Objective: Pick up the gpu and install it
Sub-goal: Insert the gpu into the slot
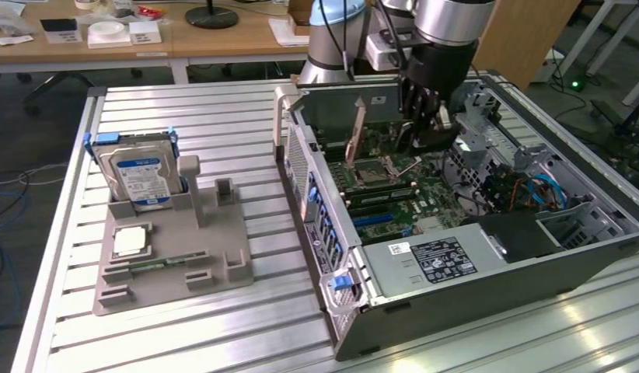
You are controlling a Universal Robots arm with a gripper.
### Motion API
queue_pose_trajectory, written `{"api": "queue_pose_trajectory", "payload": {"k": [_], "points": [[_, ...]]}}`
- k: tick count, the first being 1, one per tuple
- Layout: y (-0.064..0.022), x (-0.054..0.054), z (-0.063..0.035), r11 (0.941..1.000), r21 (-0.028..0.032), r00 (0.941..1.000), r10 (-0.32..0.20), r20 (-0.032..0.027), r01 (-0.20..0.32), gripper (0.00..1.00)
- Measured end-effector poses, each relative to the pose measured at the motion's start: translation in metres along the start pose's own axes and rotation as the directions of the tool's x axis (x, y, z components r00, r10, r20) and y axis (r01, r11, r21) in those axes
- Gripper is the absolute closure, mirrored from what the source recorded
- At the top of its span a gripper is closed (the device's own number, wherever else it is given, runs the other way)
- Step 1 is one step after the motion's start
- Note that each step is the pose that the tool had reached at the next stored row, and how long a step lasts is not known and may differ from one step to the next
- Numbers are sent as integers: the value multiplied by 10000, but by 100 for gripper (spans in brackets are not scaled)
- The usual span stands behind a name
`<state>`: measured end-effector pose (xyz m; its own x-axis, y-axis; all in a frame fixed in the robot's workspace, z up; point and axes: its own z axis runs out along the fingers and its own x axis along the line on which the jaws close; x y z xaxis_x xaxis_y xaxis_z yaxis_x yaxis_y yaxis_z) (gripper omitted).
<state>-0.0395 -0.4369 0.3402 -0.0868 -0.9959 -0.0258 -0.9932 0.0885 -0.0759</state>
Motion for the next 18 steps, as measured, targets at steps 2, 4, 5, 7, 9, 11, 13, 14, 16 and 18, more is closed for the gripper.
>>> {"api": "queue_pose_trajectory", "payload": {"k": [2, 4, 5, 7, 9, 11, 13, 14, 16, 18], "points": [[1, 16, 22, 10000, 0, 10000, 2, -1, -2, 72], [3, 32, 50, 10000, 1, 10000, 2, 0, -2, 72], [5, 35, 63, 10000, 0, 10000, 3, 0, -3, 72], [14, 36, 88, 10000, 1, 10000, 1, -7, -1, 72], [33, 38, 114, 10000, 2, 10000, 1, -11, -1, 72], [68, 42, 137, 10000, 2, 10000, 1, -11, -1, 72], [87, 46, 163, 10000, 1, 10000, 0, -10, 0, 72], [92, 49, 178, 10000, 2, 10000, 0, -10, 0, 72], [95, 64, 209, 10000, 1, 10000, -2, -10, 2, 72], [99, 83, 239, 10000, 1, 10000, 0, -10, 0, 72]]}}
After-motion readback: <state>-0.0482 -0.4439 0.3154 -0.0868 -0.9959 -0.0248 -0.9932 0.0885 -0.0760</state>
